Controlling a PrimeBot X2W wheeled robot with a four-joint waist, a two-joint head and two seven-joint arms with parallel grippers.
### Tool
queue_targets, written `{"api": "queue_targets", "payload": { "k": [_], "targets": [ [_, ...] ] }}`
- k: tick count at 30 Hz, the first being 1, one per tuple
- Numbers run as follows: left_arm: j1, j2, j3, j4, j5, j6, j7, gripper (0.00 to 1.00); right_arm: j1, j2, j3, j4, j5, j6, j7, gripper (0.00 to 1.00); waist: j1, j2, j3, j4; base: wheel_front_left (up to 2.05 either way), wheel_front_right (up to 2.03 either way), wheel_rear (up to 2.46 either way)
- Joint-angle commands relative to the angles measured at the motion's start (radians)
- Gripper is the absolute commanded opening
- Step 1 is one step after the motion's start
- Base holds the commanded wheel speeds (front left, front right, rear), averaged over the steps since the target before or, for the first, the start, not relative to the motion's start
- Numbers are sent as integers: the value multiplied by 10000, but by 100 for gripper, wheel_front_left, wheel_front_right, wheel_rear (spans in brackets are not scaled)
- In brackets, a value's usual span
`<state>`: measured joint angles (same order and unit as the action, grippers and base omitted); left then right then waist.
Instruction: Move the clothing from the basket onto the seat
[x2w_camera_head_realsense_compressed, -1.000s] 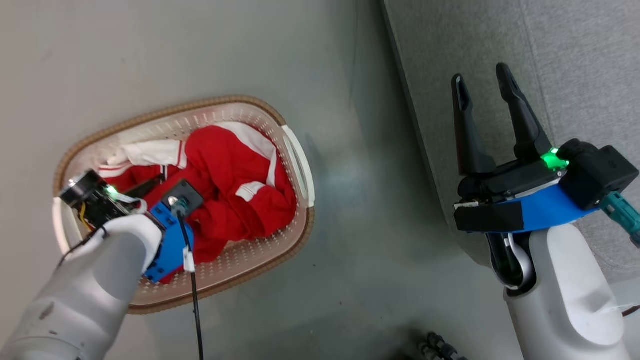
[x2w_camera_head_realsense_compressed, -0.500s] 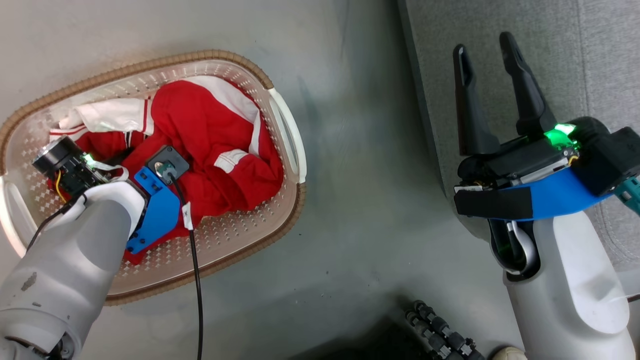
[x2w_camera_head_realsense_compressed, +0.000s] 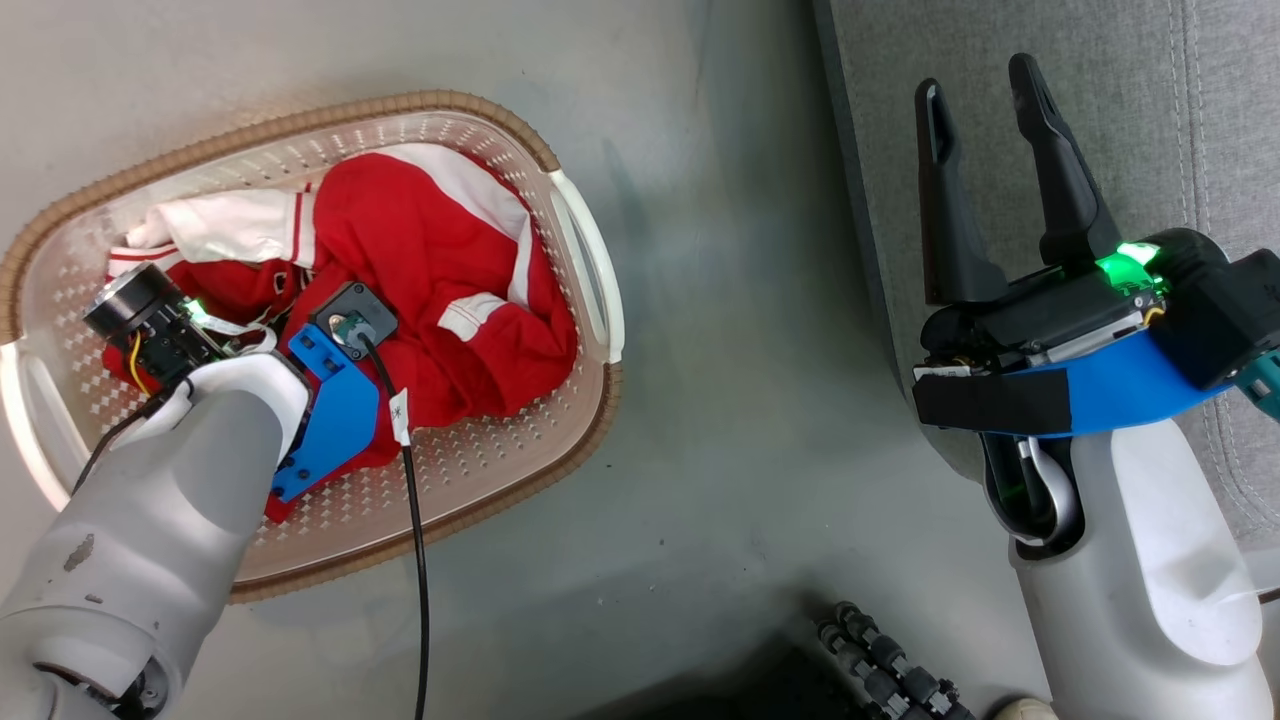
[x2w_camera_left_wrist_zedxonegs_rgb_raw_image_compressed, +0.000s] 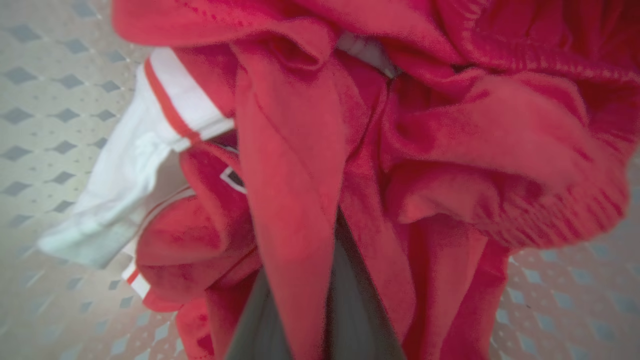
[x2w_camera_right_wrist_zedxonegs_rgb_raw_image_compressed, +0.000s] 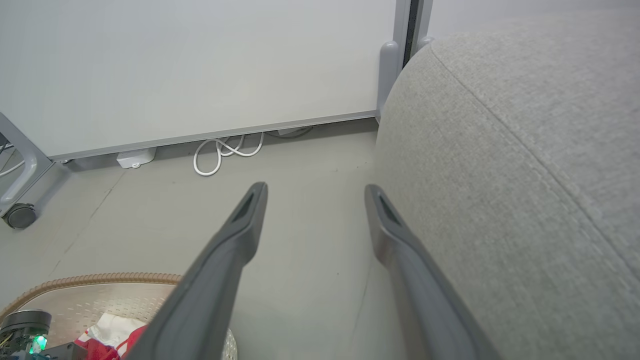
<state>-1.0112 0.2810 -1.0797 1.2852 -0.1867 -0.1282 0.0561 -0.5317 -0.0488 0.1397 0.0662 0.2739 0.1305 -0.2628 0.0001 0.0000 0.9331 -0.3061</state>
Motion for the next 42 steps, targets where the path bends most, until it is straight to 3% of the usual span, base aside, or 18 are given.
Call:
{"api": "queue_targets", "payload": {
  "k": [1, 8, 26, 42],
  "targets": [
    [-133, -10, 20, 8, -65, 68, -93, 0, -162, -28, -24, 21, -55, 4, -31, 100, -1, 0, -93, 55, 0, 0, 0],
    [60, -487, 464, -46, -650, 285, -788, 0, 45, -28, -134, 169, -262, 4, -31, 100, -1, 0, -749, 492, 0, 0, 0],
    [1306, -1171, 1225, -499, -1917, 143, -3146, 0, 1002, -32, -520, 748, -1026, 4, -31, 100, -1, 0, -3621, 1791, 0, 0, 0],
    [2500, -778, 2792, -3810, -2113, 382, -3226, 0, 2472, -33, -756, 1209, -1310, 4, -31, 100, -1, 0, -6348, 2339, 0, 0, 0]
  ]
}}
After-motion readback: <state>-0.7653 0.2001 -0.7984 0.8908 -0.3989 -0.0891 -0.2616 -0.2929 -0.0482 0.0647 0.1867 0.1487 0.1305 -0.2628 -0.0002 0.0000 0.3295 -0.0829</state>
